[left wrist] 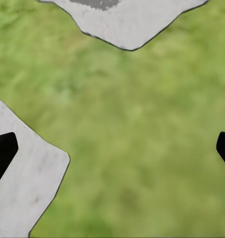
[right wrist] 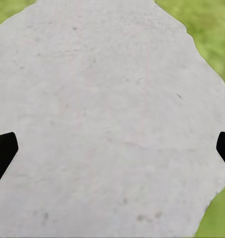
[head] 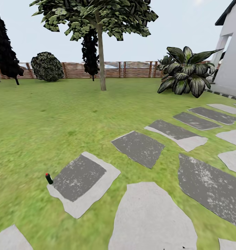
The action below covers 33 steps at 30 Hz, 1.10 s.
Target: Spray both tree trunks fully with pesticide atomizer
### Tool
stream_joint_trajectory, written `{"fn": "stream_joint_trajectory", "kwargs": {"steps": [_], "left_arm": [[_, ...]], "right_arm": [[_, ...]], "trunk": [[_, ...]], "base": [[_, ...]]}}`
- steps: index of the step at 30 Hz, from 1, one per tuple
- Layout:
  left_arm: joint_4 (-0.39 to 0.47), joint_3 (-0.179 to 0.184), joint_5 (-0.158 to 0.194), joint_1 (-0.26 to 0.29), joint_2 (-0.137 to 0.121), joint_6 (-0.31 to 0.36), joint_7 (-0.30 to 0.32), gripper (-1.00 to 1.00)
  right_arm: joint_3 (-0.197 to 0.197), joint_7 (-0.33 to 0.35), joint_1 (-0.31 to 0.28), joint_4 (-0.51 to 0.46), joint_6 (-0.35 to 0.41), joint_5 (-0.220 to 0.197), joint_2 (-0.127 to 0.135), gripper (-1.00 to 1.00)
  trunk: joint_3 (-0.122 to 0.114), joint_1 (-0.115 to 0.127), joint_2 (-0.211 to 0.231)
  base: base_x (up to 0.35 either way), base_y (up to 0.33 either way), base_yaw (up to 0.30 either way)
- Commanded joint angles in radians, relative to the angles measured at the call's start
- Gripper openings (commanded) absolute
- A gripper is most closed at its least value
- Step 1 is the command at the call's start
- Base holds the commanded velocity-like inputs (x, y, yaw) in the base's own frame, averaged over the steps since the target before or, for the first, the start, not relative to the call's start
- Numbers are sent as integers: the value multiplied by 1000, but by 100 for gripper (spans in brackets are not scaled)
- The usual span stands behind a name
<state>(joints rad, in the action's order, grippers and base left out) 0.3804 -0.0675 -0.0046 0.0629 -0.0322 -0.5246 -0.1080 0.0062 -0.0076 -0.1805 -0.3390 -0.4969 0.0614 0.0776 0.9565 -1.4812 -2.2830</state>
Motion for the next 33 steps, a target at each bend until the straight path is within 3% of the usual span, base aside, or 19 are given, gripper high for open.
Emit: {"fn": "stream_joint_trajectory", "kwargs": {"steps": [1, 33], "left_arm": [[0, 0, 0, 0, 0, 0, 0, 100], [0, -2, 1, -1, 0, -2, -1, 100]], "right_arm": [[0, 0, 0, 0, 0, 0, 0, 100], [1, 1, 0, -1, 0, -1, -1, 100]], "trunk": [[0, 0, 0], [0, 0, 0]], "base": [[339, 0, 1], [322, -20, 6]]}}
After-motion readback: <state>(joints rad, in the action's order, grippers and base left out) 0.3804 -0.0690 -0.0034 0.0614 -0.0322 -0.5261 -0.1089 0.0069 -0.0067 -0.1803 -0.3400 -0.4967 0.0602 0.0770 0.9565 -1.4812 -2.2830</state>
